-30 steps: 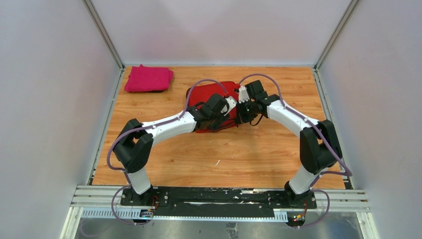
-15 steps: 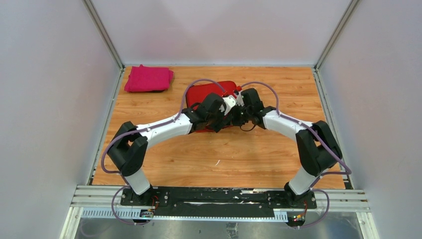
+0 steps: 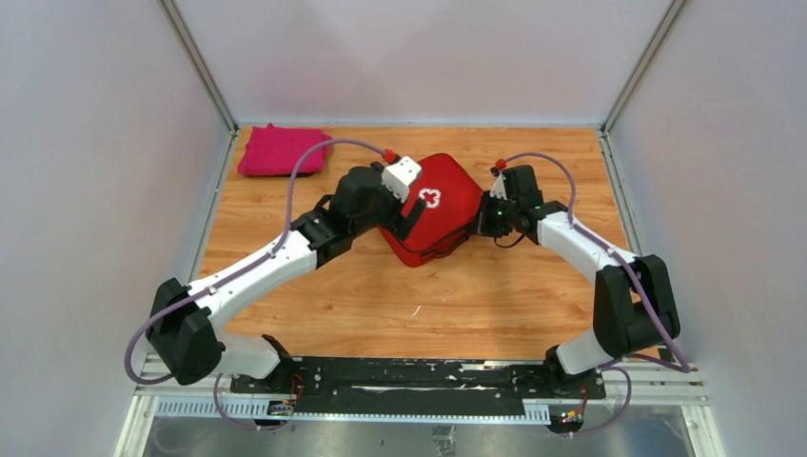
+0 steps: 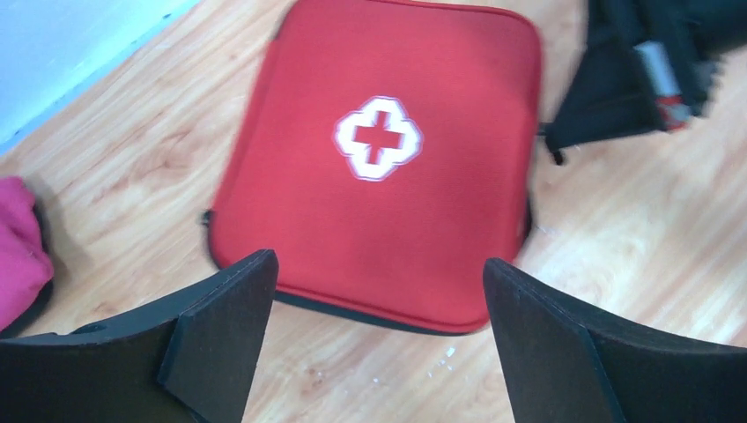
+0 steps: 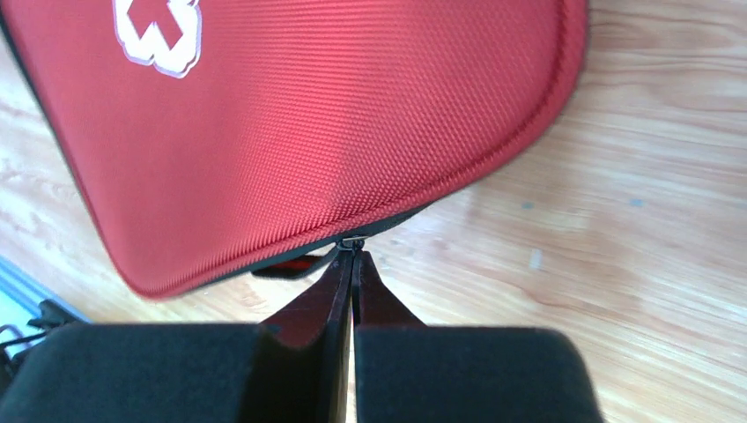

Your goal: Organize the medicine kit

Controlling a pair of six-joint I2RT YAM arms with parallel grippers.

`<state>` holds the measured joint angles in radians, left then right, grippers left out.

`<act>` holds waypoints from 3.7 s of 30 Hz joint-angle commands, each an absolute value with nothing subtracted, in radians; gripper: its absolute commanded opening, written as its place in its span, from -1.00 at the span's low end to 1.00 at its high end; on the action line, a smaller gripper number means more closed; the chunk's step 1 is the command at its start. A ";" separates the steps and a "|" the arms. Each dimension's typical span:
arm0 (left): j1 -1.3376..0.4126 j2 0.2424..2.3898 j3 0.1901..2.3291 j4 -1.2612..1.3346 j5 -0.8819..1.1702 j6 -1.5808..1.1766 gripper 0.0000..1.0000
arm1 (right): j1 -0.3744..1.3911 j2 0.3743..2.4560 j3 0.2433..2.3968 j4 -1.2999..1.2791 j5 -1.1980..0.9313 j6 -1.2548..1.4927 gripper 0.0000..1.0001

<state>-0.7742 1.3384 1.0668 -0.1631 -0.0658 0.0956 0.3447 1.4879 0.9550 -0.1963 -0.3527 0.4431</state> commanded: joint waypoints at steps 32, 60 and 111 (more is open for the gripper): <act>-0.477 1.568 0.899 0.064 0.250 -0.457 0.56 | 0.228 1.743 1.300 -0.479 -0.468 0.158 -1.00; -0.766 1.096 0.821 -0.295 -0.166 0.023 0.76 | 0.402 1.998 1.619 -0.605 -0.474 -0.098 -1.00; -0.911 1.589 1.049 -0.286 -0.337 0.227 0.40 | 0.420 1.652 1.201 -0.706 -0.599 -0.024 -1.00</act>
<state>-0.9375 1.5684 1.0164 -0.2958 -0.3054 0.2516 0.3908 1.7115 1.2652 -0.5995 -0.5407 -0.0601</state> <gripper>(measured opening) 0.709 0.018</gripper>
